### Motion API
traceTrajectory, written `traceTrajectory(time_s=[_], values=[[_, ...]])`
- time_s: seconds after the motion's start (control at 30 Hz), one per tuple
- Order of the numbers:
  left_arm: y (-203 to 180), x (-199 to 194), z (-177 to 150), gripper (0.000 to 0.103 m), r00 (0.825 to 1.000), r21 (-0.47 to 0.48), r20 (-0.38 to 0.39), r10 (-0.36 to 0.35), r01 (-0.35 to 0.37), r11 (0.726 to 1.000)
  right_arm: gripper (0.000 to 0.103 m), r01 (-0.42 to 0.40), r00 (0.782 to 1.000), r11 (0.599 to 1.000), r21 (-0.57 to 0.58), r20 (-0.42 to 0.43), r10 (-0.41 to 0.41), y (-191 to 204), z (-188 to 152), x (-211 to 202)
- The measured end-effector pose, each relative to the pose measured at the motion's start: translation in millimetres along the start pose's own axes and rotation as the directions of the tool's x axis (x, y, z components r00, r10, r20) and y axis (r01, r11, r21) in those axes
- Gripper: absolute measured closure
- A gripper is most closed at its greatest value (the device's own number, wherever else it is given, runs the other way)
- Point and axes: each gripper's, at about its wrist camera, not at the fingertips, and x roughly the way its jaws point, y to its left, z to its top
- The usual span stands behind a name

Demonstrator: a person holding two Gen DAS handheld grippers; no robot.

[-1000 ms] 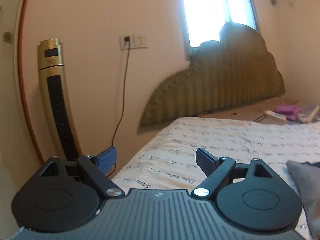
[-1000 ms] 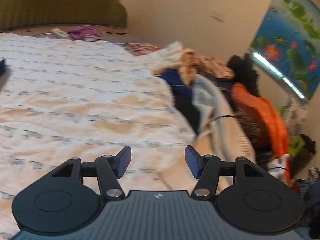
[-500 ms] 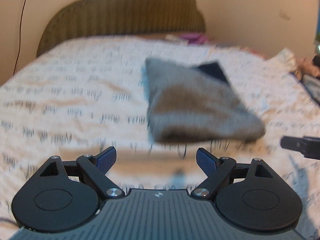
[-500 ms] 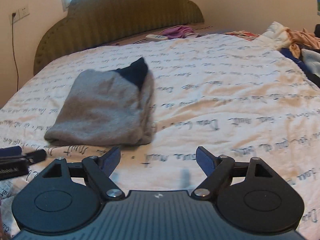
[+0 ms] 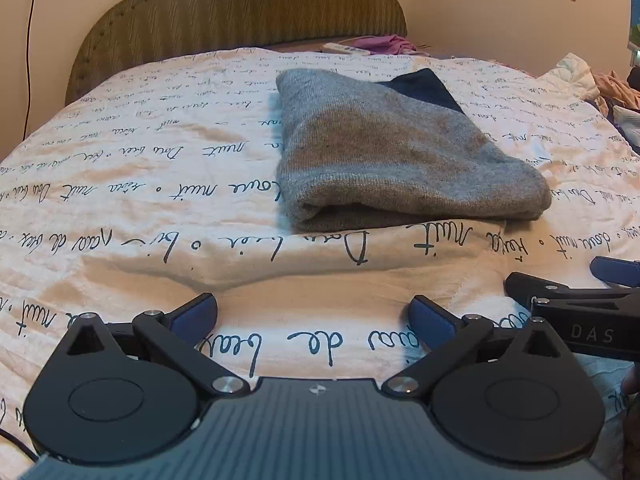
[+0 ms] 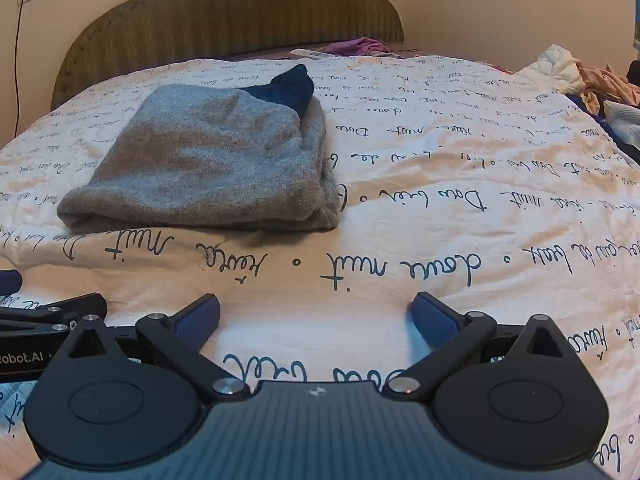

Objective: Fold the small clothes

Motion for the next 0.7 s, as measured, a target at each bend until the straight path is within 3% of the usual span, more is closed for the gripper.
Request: traceTrajectory(time_s=[0.47, 0.7], values=[[6.1, -5.4, 6.0, 0.000, 0.999, -0.035, -0.051, -0.006, 0.004, 0.999, 0.000, 0.002, 1.000, 1.000, -0.003, 0.000, -0.002, 0.9, 0.2, 0.2], [17.5, -17.4, 11.3, 0.000, 0.997, -0.116, -0.079, -0.007, -0.002, 0.993, 0.000, -0.001, 0.998, 1.000, 0.019, -0.070, 0.002, -1.1, 5.7, -7.1]])
